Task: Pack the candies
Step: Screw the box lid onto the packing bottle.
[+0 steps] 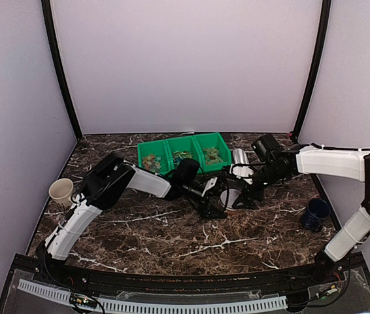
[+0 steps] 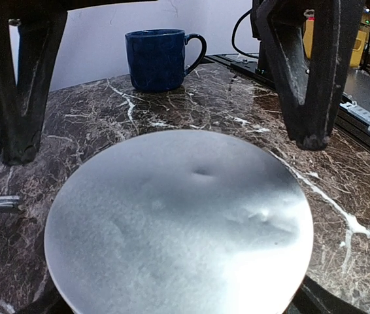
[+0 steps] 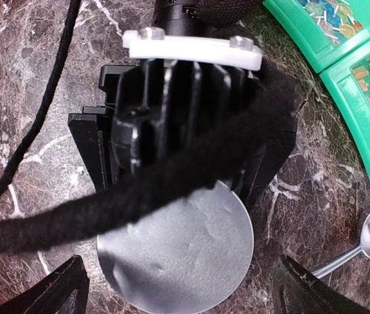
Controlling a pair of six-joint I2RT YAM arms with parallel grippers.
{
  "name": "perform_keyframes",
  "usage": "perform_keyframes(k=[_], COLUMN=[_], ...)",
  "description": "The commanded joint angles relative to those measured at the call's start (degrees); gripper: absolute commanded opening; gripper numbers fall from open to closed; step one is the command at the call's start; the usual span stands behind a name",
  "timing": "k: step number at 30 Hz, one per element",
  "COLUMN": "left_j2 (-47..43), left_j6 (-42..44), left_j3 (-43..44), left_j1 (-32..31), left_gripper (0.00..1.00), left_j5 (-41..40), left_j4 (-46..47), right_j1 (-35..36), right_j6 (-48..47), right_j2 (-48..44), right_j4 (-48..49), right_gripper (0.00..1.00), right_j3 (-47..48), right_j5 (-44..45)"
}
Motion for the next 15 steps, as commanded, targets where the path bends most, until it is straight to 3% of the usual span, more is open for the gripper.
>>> perform_keyframes(k=[1,15], left_j2=[9.0,9.2], left_j6=[8.7,8.4], left_j3=[-5.3,-5.1], left_j1=[-0.1,-0.1], left_gripper=[0.93,0.93], left_j5=[-3.9,-4.1], left_j4=[-14.0,-13.9], right_j1=[-0.6,-0.7], right_j6=[-2.4,-2.6], right_j2=[2.3,7.0], right_j4=[1.1,0.0], right_gripper=[0.97,0.99], right_j3=[2.7,6.0], right_j5=[-3.6,-6.2])
